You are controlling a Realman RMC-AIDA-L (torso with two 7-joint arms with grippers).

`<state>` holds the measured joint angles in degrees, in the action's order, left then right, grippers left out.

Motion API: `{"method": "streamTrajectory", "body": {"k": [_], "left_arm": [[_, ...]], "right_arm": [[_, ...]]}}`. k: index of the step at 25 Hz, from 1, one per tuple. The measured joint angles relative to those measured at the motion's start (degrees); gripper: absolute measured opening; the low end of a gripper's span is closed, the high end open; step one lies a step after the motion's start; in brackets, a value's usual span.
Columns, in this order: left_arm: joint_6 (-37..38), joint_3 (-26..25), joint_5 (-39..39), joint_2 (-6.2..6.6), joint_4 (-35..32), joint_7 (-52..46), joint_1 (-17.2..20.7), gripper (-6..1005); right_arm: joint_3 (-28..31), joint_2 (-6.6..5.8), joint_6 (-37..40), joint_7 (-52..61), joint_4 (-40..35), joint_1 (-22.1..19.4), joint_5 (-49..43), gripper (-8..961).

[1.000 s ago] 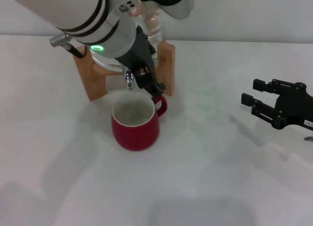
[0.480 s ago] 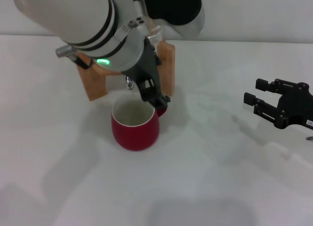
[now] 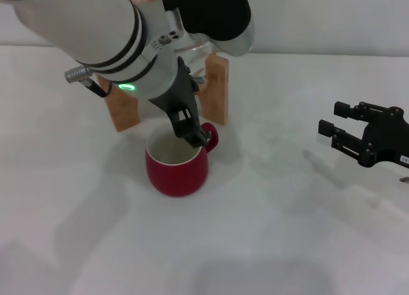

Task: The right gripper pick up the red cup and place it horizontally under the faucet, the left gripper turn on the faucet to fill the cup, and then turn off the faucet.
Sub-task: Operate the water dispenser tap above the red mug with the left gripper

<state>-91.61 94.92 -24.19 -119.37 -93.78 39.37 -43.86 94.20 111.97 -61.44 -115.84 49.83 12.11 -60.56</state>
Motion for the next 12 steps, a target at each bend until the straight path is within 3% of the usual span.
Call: {"method": "streamTrajectory", "body": {"k": [12], "left_arm": [[1.51, 0.18, 1.15, -0.07, 1.94, 0.04, -1.17, 842]], "right_arm": [[0.73, 0.18, -0.11, 0.00, -0.51, -0.07, 0.00, 455]]}}
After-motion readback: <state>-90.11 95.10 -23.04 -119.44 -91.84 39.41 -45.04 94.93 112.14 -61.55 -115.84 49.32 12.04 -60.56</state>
